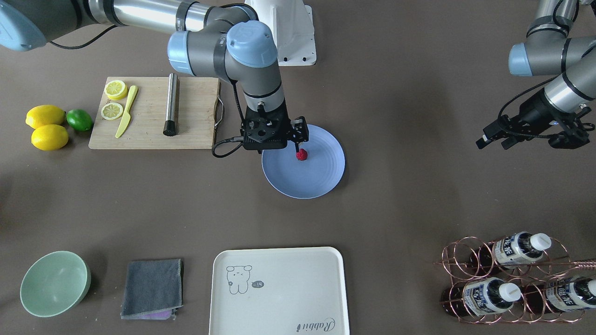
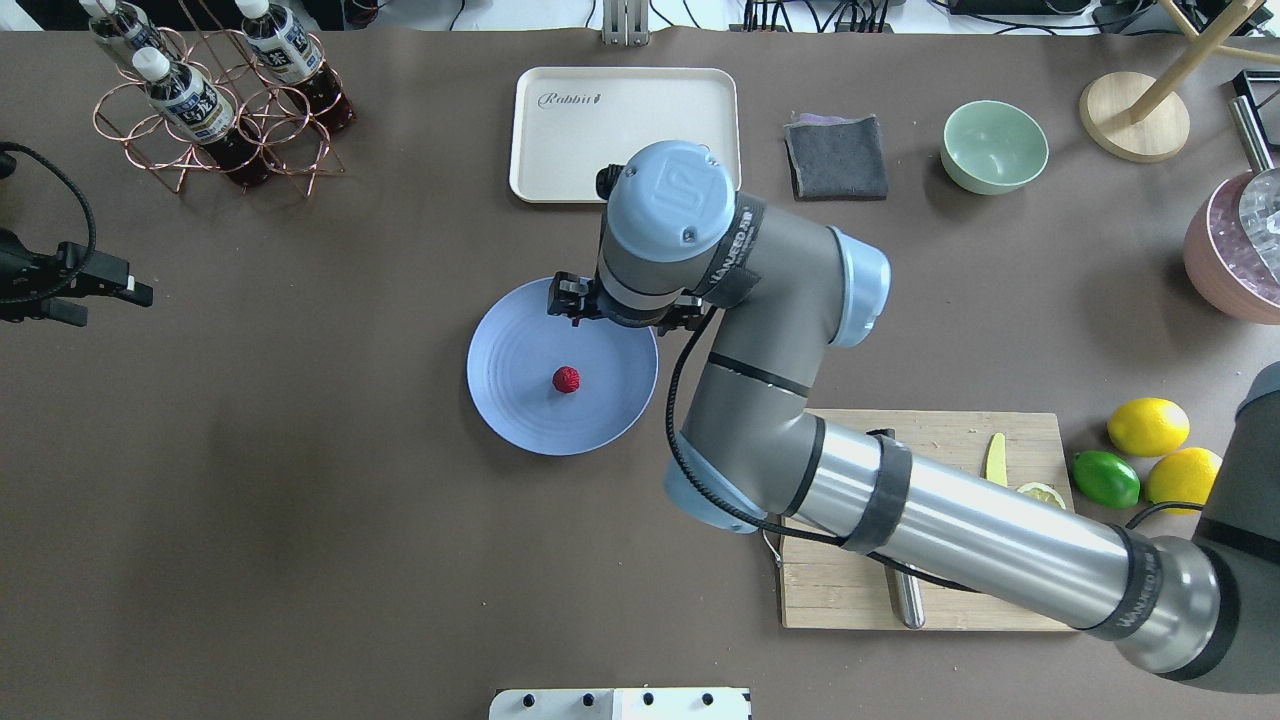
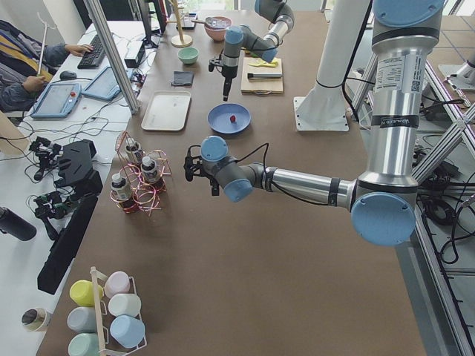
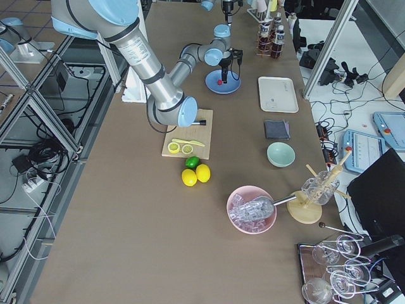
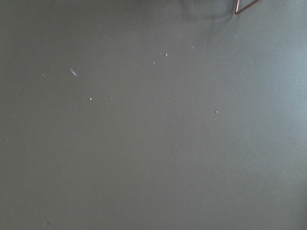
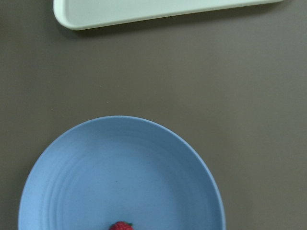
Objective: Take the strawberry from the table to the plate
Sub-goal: 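Open the right gripper to release the strawberry onto the plate and lift away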
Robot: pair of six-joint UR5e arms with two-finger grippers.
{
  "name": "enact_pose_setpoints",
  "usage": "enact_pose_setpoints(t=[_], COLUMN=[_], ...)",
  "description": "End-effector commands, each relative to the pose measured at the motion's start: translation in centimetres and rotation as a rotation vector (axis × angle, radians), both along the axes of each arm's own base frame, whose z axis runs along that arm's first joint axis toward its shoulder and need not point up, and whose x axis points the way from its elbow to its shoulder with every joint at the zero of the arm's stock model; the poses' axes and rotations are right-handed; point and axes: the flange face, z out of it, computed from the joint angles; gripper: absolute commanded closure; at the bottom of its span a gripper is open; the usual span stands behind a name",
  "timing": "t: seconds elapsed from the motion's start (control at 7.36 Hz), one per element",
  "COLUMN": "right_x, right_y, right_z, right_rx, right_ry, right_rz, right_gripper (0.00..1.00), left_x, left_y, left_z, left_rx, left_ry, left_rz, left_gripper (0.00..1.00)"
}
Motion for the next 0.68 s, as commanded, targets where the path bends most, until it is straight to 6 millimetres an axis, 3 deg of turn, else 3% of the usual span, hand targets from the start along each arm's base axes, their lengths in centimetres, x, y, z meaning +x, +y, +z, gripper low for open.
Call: enact_pose_setpoints(t=[0.0,0.14,0.41,0.54], right_x=[15.6,22.8,35.6,42.2], right_y=[-4.5,-7.5,-10.1,-10.8], right_z=[6.4,10.9,21.5,24.6], right_rx=[0.051,0.071,0.147,0.152], right_ry=[0.011,0.024,0.105,0.142], right_rz=[-0.070,-0.104,-0.182,-0.214], right_gripper=[0.00,0.00,0.00,0.00], left_x=[-8.8,-13.6,-18.4,-21.4], left_y=[-2.0,-2.6,-2.6,-2.5], left_z=[1.0,2.1,3.3,4.1], left_rx=[0.090,0.168,0.131,0.135], left_ry=[-0.057,-0.112,-0.159,-0.183], left_rz=[0.002,0.007,0.056,0.075], left_gripper=[0.03,0.03,0.03,0.03])
